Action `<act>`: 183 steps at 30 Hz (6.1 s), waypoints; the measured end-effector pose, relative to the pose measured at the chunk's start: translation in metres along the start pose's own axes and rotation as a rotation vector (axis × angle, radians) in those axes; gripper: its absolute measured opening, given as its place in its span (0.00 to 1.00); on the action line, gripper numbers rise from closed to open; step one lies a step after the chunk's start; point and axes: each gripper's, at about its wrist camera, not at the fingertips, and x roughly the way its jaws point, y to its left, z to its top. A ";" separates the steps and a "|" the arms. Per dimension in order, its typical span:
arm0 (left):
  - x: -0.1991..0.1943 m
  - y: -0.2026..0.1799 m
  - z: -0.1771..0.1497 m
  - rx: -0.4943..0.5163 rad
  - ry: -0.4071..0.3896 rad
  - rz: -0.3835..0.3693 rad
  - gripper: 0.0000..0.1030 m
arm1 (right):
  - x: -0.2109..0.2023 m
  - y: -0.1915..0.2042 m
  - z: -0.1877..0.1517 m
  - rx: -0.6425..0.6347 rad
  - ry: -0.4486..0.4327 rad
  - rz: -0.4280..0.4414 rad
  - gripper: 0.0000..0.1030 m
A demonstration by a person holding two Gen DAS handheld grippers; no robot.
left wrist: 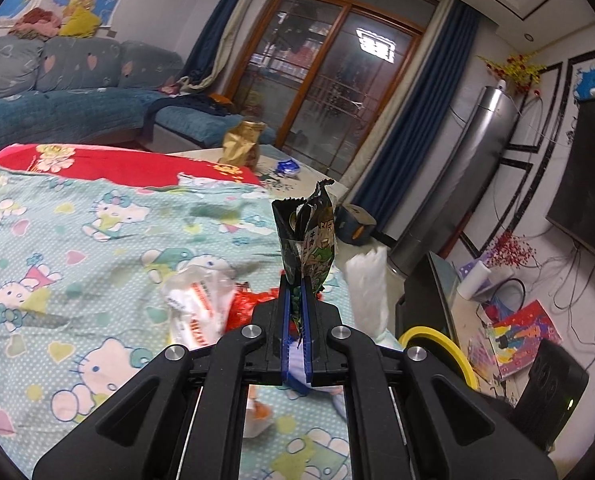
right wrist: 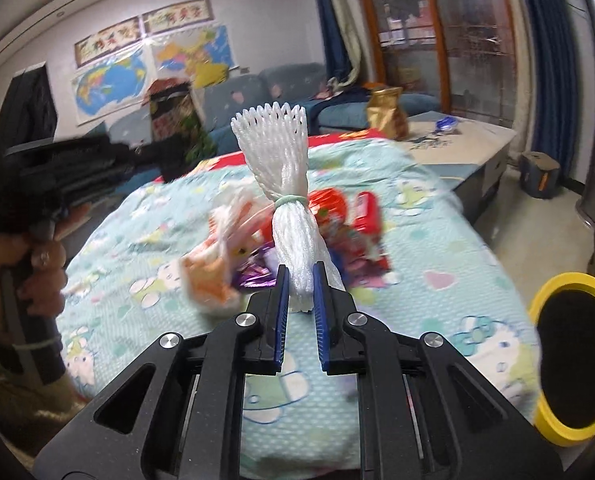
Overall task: Collect trash
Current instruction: 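Carry the snack bag and white foam net over the yellow bin with both grippers, then open both grippers to drop the snack bag and foam net into the bin, then move both open grippers back to the trash pile on the bed, then grasp the white plastic bag with the left gripper while the right grasps the lavender foam net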
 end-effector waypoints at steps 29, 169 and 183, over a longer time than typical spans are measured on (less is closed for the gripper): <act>0.063 -0.096 -0.038 0.160 0.160 -0.179 0.05 | -0.058 -0.105 -0.007 0.190 -0.054 -0.304 0.08; 0.022 0.022 -0.056 0.017 0.072 0.263 0.94 | 0.035 -0.028 -0.019 -0.055 0.133 -0.119 0.73; 0.032 0.029 -0.080 -0.038 0.142 0.277 0.68 | 0.066 -0.017 -0.033 -0.101 0.223 -0.116 0.73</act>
